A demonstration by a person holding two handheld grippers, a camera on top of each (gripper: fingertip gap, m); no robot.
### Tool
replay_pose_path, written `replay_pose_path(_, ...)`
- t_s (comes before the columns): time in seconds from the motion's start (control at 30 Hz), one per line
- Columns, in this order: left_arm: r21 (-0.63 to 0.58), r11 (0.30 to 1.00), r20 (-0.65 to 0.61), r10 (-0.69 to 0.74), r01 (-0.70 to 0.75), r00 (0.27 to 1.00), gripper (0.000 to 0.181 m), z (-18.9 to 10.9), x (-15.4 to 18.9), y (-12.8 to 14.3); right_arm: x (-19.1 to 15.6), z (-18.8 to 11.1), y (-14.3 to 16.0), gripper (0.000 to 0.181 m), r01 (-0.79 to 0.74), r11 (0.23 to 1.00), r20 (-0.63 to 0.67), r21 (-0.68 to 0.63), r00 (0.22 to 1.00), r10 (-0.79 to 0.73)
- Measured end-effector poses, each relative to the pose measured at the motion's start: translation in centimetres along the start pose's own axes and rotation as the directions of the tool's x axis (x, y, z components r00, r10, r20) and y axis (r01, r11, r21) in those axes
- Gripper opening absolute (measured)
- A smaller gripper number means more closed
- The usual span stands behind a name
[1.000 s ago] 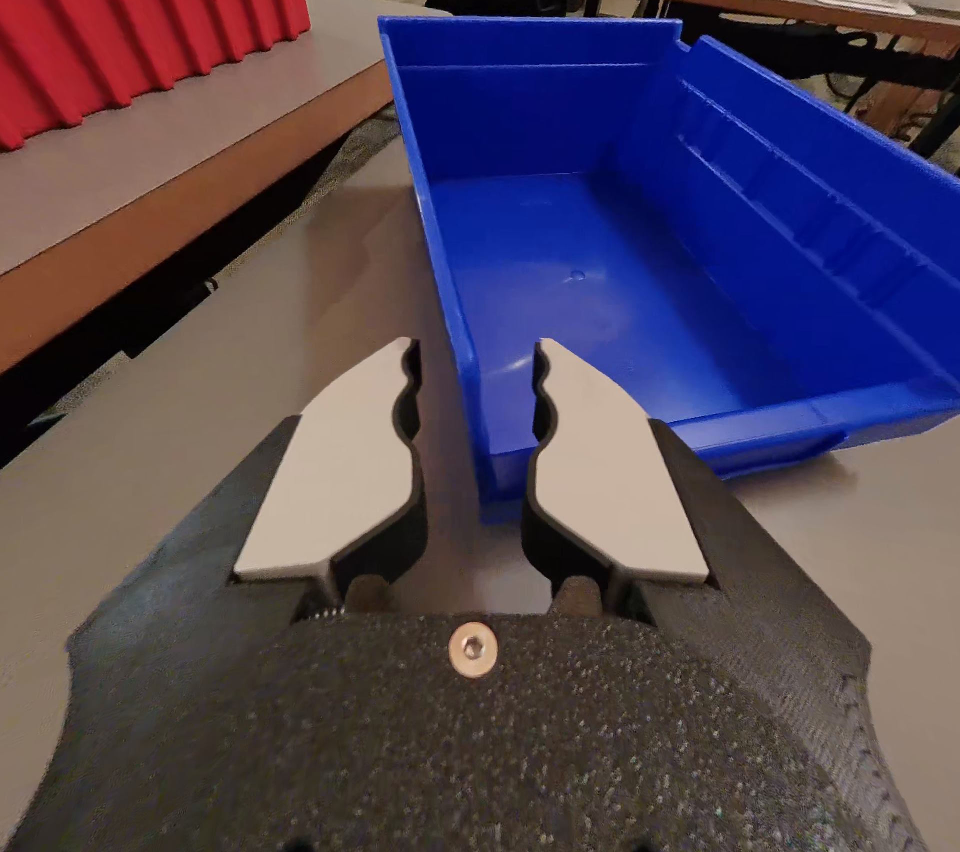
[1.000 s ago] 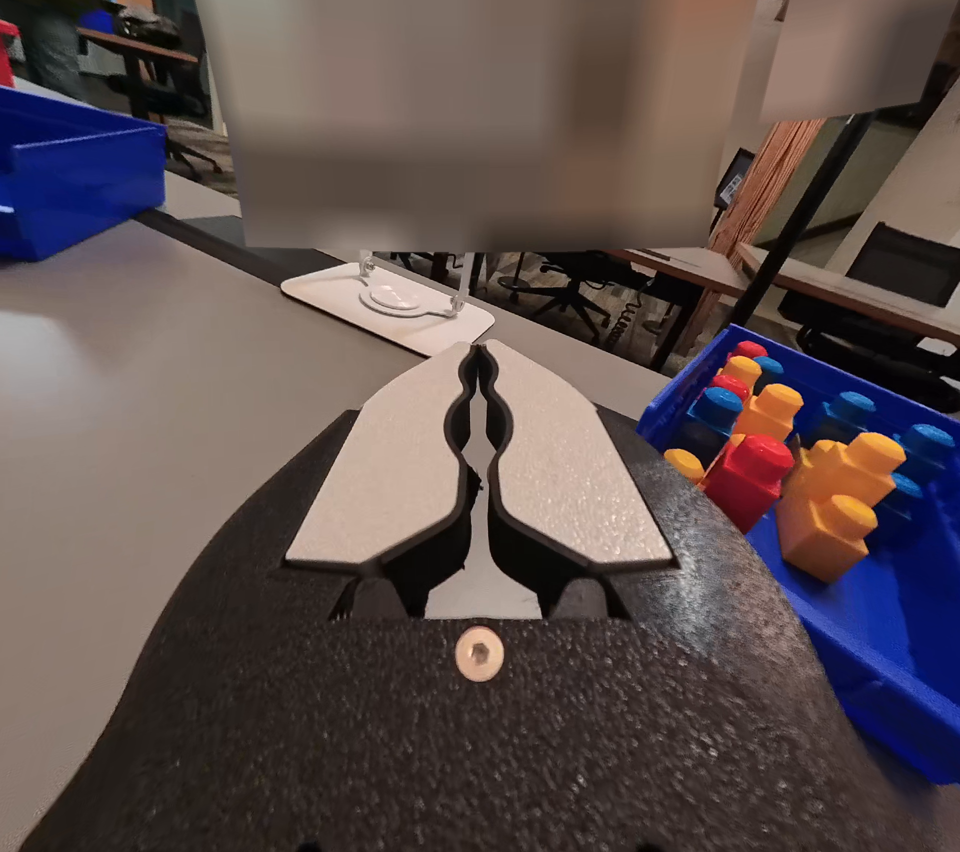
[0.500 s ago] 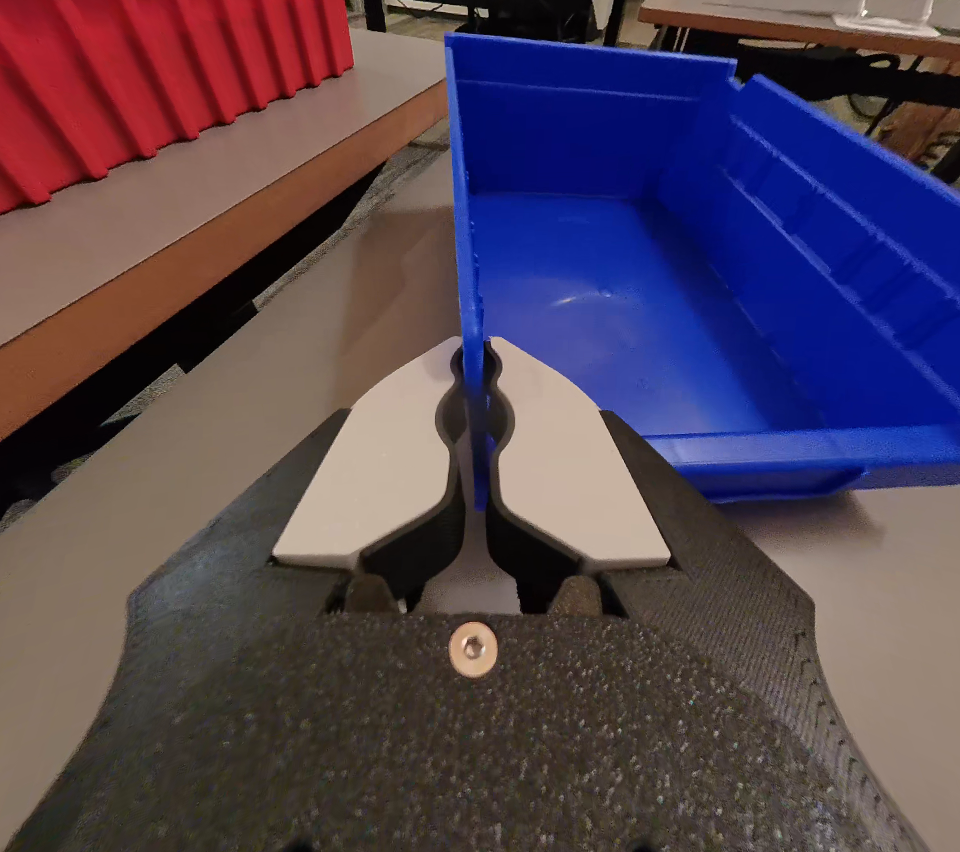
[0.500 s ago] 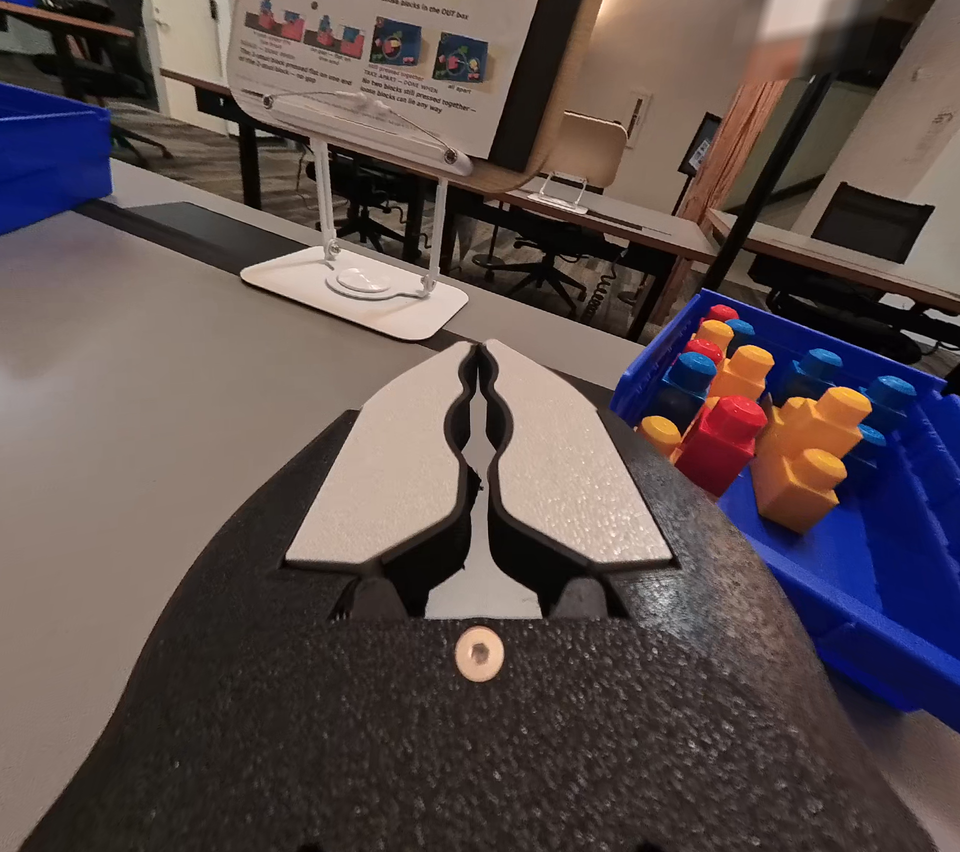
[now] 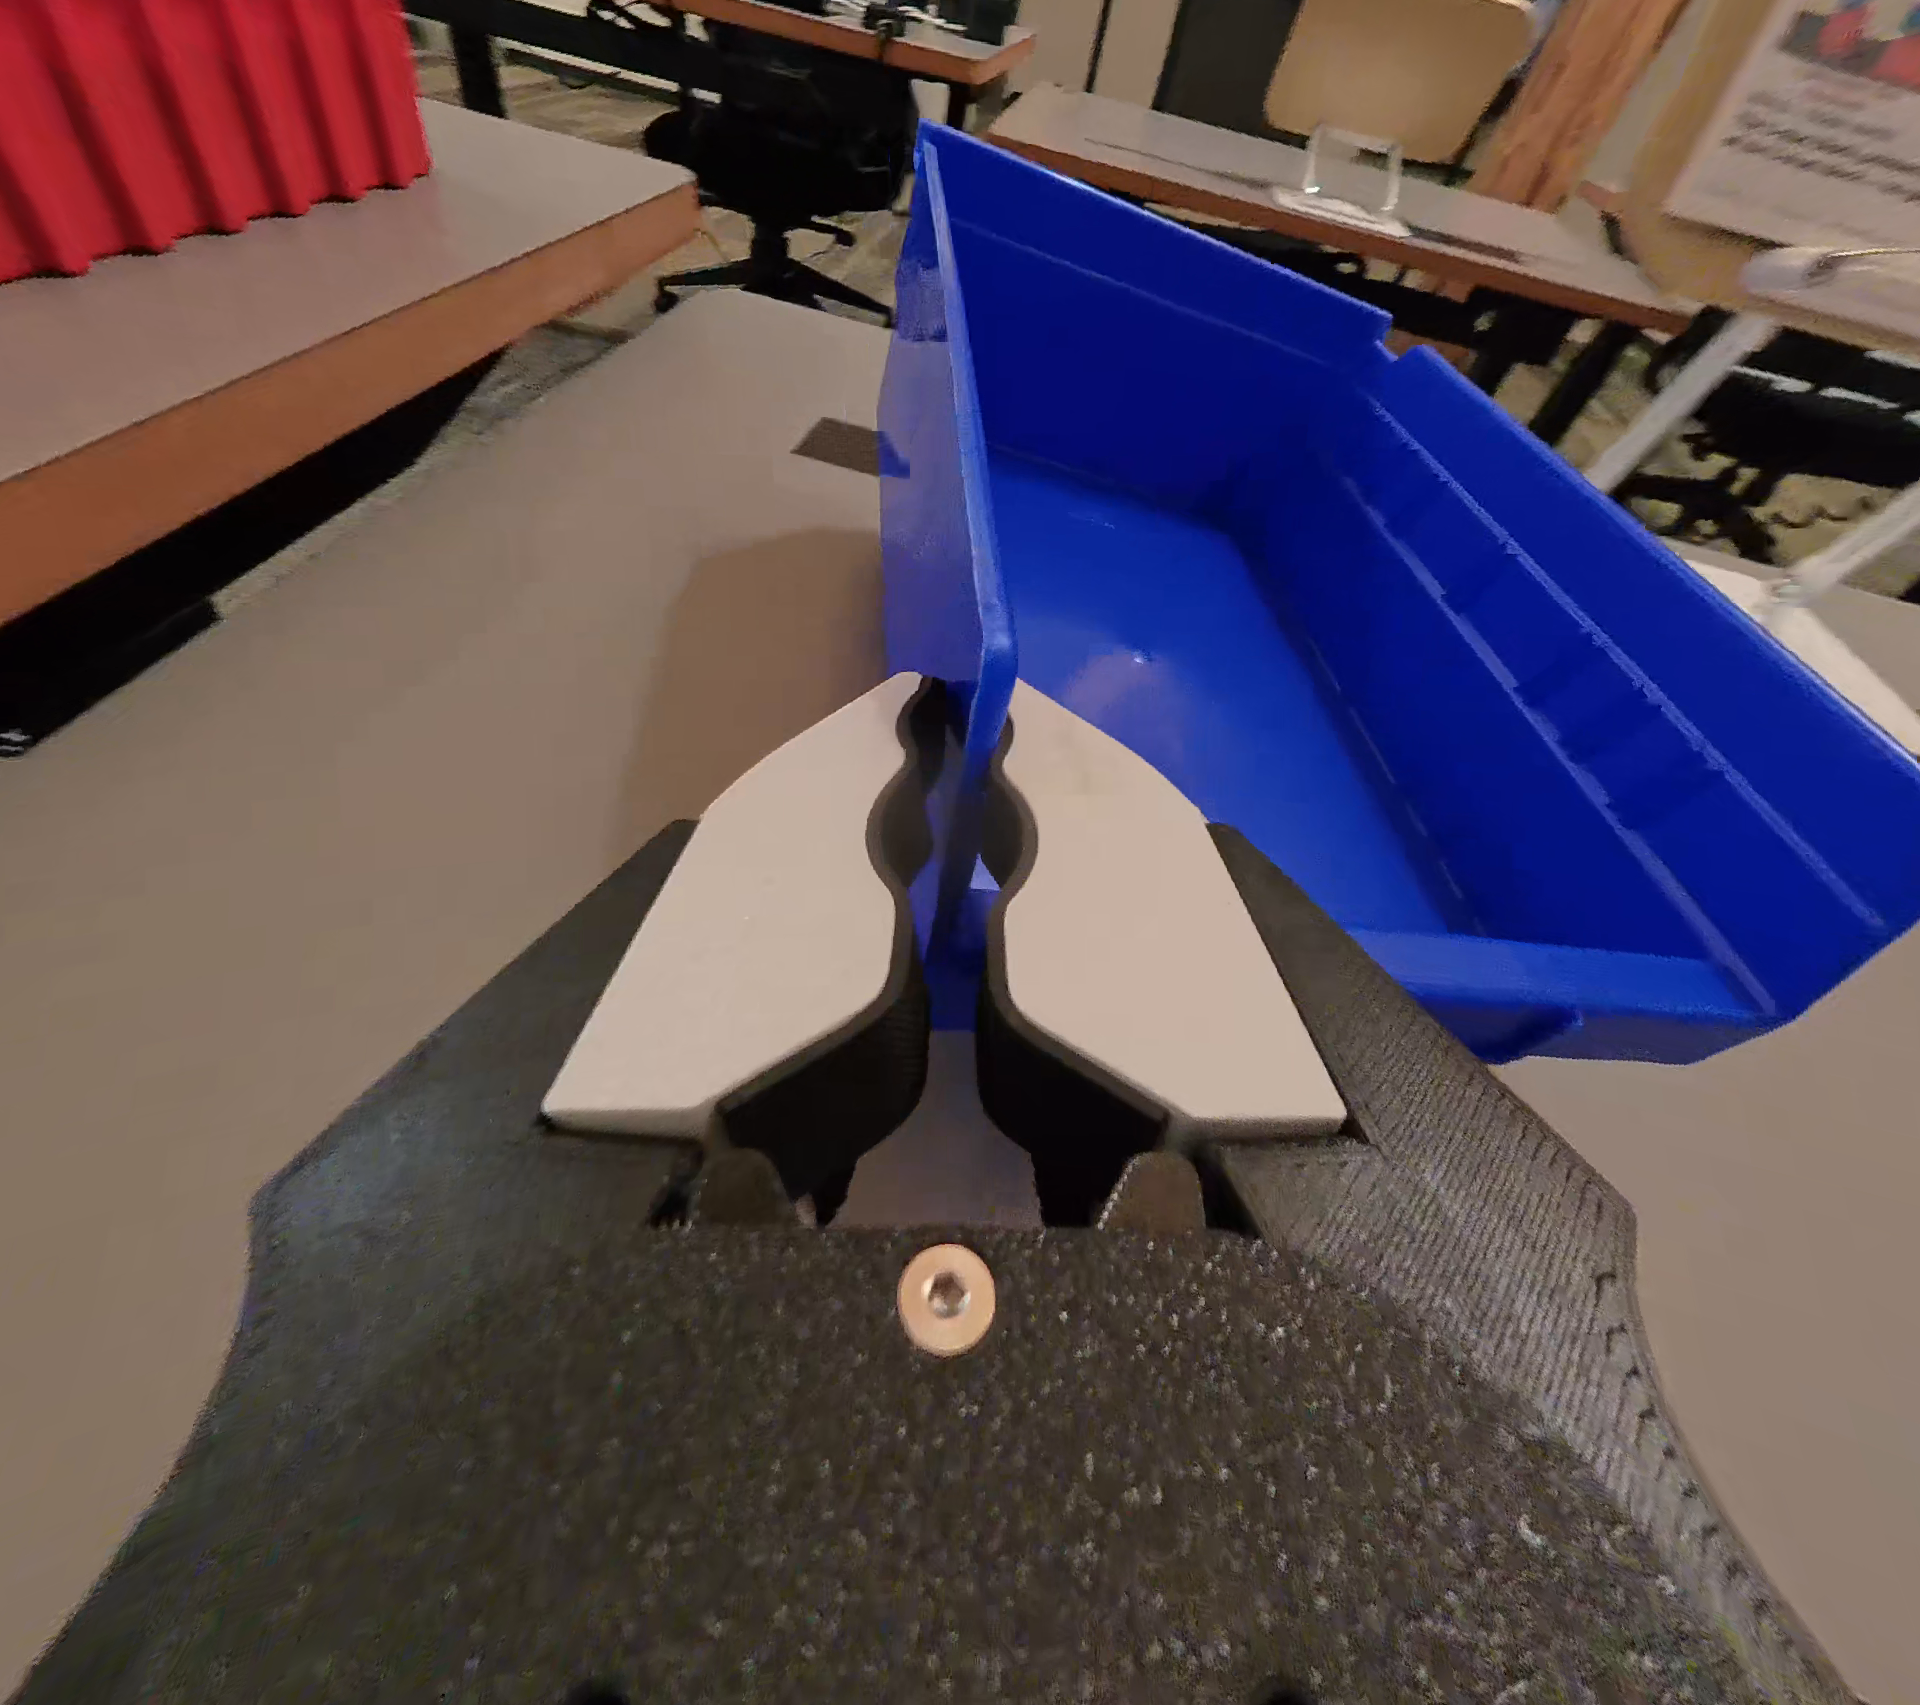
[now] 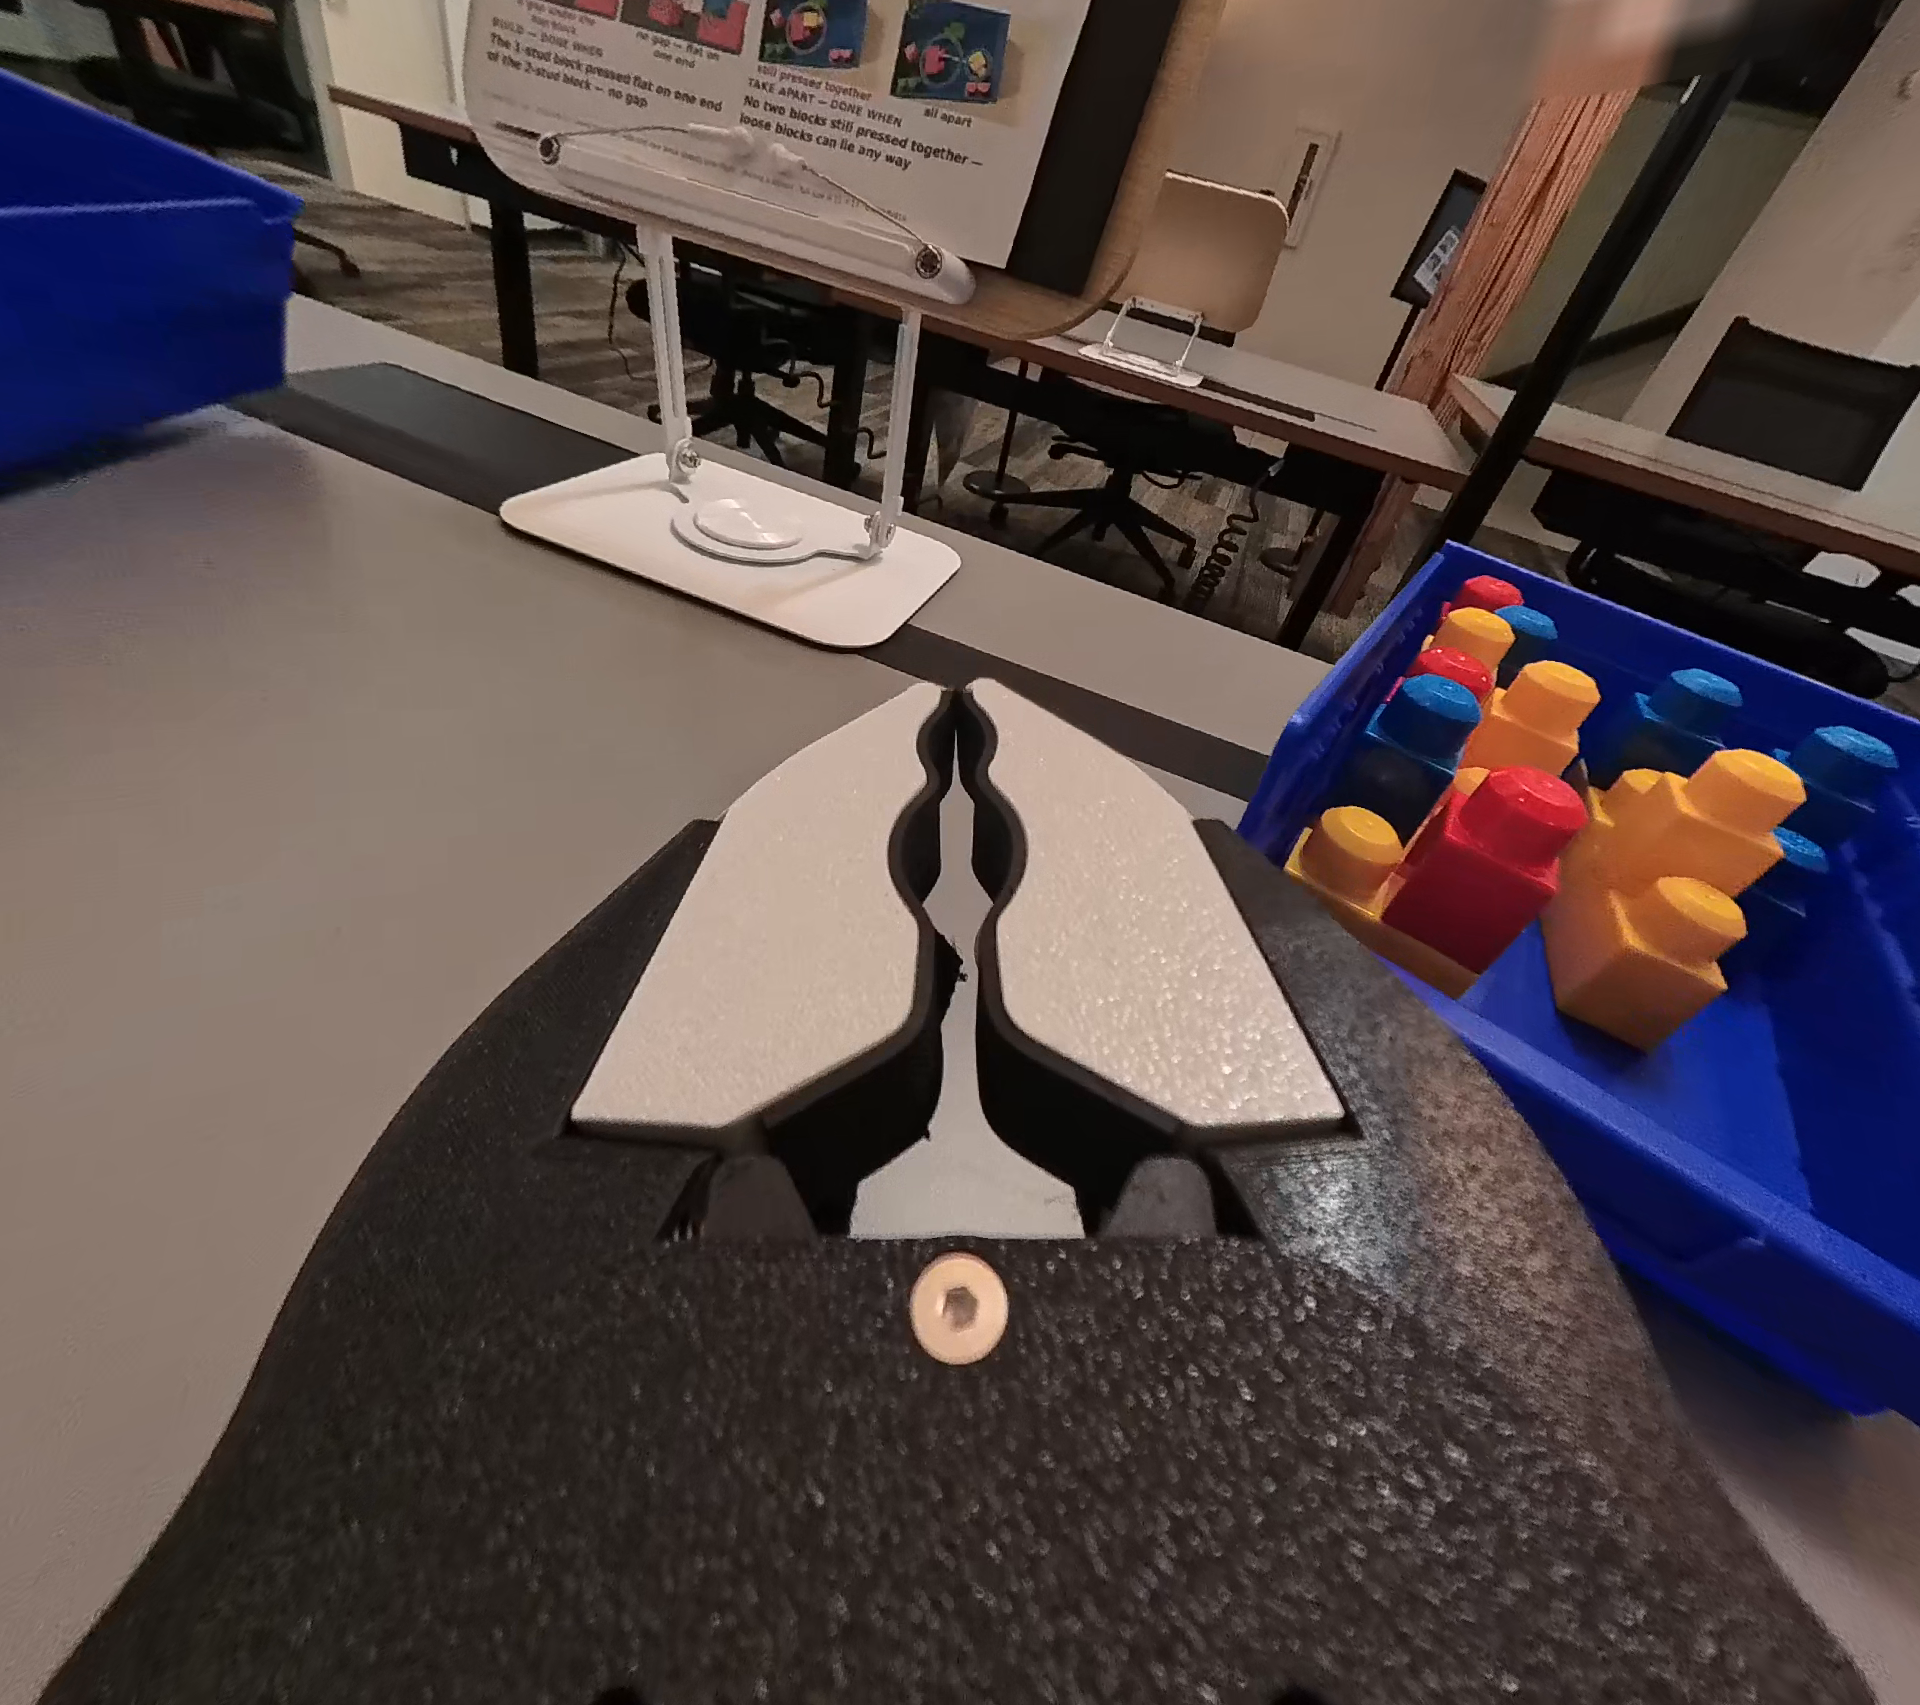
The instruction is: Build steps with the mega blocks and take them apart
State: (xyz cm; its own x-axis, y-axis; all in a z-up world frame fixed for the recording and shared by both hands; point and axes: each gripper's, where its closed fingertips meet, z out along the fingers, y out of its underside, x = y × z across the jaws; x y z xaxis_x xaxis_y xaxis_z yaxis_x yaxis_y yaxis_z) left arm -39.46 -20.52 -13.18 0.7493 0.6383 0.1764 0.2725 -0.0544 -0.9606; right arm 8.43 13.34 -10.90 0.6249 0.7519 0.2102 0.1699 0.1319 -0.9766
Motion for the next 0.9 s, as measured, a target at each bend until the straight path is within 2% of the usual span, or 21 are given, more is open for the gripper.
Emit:
replay_pose_path(0.2, -0.019, 0.998, -0.198, -0.055, 0.053, 0.979, 0.006, -2.4, 7.2, 0.8, -0.2, 0.1, 0.2, 0.0, 0.0, 1.0, 0.008, -0.012, 1.0, 0.0)
replay_pose_path(0.3, -0.024, 0.998, -0.259, -0.061, 0.057, 0.964, 0.006, -3.3, 10.6, 1.6, -0.2, 0.1, 0.2, 0.0, 0.002, 1.0, 0.008, -0.012, 1.0, -0.002)
replay_pose_path(0.57, -0.058, 0.998, -0.273, -0.045, 0.03, 0.961, 0.006, -5.1, 17.1, 4.3, -0.4, 0.2, 0.4, 0.0, -0.004, 1.0, 0.013, -0.022, 1.0, 0.004)
replay_pose_path(0.77, -0.091, 0.995, -0.261, -0.061, 0.038, 0.963, 0.007, -4.5, 19.7, 6.4, -0.5, 0.3, 0.6, 0.0, -0.01, 1.0, 0.021, -0.029, 1.0, 0.011)
replay_pose_path(0.9, -0.081, 0.996, -0.236, -0.06, 0.042, 0.97, 0.007, -3.7, 20.6, 6.4, -0.5, 0.3, 0.8, 0.0, -0.01, 0.999, 0.022, -0.037, 1.0, 0.011)
